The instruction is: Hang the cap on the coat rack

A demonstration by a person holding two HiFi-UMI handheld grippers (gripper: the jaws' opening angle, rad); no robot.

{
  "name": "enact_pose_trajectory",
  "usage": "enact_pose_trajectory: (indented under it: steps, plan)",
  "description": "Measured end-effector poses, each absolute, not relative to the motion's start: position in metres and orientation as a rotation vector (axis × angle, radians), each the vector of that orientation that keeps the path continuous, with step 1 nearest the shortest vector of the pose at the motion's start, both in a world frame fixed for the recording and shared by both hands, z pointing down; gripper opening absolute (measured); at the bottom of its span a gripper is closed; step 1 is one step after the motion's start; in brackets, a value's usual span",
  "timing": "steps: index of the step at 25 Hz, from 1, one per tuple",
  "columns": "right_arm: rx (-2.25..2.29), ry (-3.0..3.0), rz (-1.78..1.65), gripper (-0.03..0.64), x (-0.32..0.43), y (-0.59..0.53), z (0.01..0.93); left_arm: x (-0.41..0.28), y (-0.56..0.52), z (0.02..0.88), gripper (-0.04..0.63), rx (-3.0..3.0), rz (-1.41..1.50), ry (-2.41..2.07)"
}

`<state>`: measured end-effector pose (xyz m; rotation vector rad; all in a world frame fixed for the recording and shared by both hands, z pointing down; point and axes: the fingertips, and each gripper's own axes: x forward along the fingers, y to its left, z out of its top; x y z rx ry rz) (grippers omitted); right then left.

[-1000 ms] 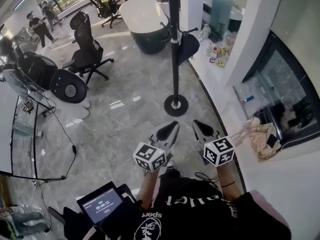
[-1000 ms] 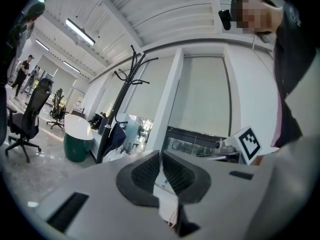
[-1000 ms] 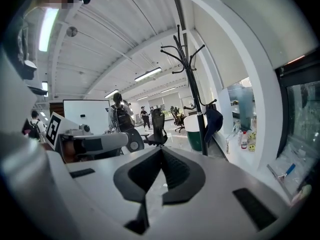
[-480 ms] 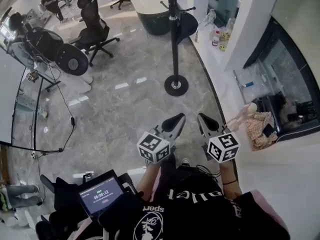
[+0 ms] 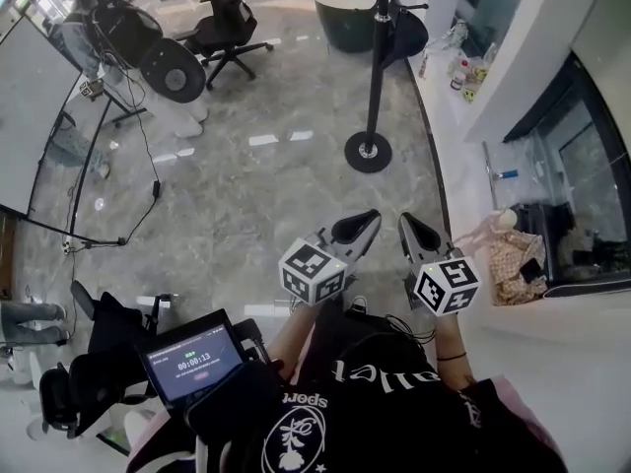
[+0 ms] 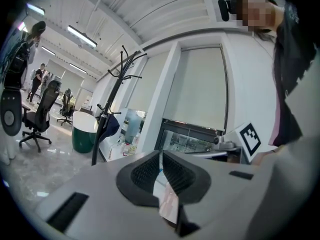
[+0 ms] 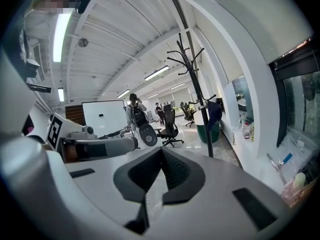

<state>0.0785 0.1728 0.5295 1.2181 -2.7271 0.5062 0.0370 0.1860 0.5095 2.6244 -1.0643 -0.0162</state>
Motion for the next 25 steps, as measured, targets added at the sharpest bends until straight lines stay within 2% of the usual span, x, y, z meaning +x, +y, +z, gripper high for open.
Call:
enact_pose_trajectory:
  steps: [25]
  plan:
    - [1.221,-2.7,0.49,0.017,0.086,0.152,0.532,0.041,0.159,0.504,0.006,2.641,0.001,-1.063]
